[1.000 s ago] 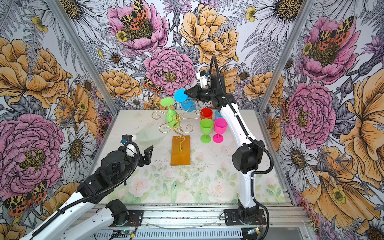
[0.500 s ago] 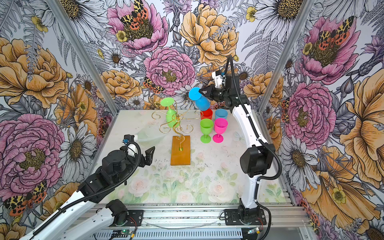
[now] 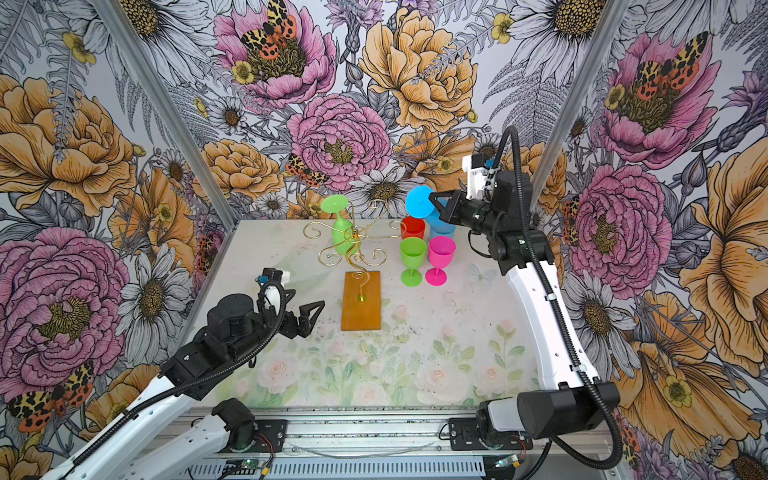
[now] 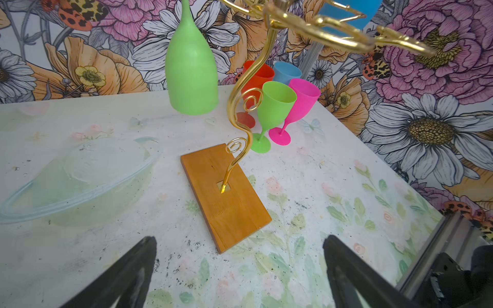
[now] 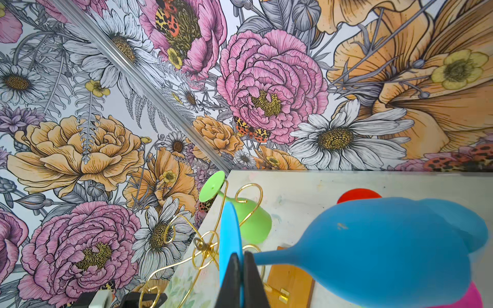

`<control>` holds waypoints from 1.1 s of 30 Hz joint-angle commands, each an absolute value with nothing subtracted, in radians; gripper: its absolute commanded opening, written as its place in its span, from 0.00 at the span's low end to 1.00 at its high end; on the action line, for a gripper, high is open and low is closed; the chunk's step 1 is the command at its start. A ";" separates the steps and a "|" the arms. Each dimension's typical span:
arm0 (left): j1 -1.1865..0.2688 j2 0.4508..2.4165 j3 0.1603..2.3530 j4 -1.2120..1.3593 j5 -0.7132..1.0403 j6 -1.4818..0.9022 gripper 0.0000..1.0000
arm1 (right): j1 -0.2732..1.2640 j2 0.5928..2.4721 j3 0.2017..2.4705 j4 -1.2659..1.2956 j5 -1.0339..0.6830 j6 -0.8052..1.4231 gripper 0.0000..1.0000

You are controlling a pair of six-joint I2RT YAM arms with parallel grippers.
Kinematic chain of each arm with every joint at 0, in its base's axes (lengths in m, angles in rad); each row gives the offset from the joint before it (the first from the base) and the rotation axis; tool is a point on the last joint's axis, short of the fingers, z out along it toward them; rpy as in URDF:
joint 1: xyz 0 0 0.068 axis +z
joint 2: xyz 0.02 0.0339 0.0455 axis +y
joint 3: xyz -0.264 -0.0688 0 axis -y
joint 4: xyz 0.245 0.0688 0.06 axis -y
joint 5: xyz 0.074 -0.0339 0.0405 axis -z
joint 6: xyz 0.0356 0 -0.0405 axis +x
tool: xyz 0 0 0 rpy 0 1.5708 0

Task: Take the wine glass off the wine glass rack
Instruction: 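Close the right gripper on the blue glass foot and pull it off the rack, then bring the blue glass toward the left gripper while the left reaches to its foot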

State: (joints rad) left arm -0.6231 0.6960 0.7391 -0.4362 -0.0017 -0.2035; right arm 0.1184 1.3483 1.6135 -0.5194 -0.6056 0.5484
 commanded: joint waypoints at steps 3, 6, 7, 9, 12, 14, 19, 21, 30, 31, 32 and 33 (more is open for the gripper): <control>-0.613 0.703 0.790 -0.380 0.148 -0.260 0.99 | 0.118 1.201 1.471 -0.558 -0.581 0.517 0.00; -0.613 0.701 0.798 -0.376 0.178 -0.281 0.99 | 0.121 1.132 1.407 -0.605 -0.598 0.519 0.00; -0.613 0.701 0.801 -0.376 0.186 -0.286 0.99 | 0.123 1.115 1.386 -0.616 -0.607 0.516 0.00; -0.613 0.697 0.802 -0.376 0.205 -0.303 0.98 | 0.128 1.076 1.338 -0.645 -0.617 0.513 0.00; -0.611 0.686 0.797 -0.364 0.230 -0.333 0.98 | 0.158 1.040 1.271 -0.674 -0.615 0.515 0.00; -0.611 0.678 0.790 -0.353 0.248 -0.353 0.98 | 0.193 1.022 1.227 -0.679 -0.609 0.518 0.00; -0.609 0.660 0.766 -0.329 0.283 -0.399 0.97 | 0.311 1.015 1.160 -0.678 -0.585 0.518 0.00; -0.609 0.659 0.757 -0.324 0.305 -0.414 0.97 | 0.354 1.026 1.157 -0.677 -0.583 0.514 0.00; -0.604 0.665 0.737 -0.302 0.389 -0.474 0.94 | 0.475 1.080 1.198 -0.672 -0.567 0.467 0.00; -0.601 0.664 0.733 -0.290 0.402 -0.482 0.93 | 0.485 1.088 1.204 -0.669 -0.566 0.463 0.00; -0.600 0.661 0.727 -0.277 0.417 -0.492 0.93 | 0.493 1.096 1.207 -0.663 -0.565 0.460 0.00; -0.598 0.660 0.720 -0.266 0.429 -0.500 0.93 | 0.500 1.103 1.208 -0.657 -0.567 0.459 0.00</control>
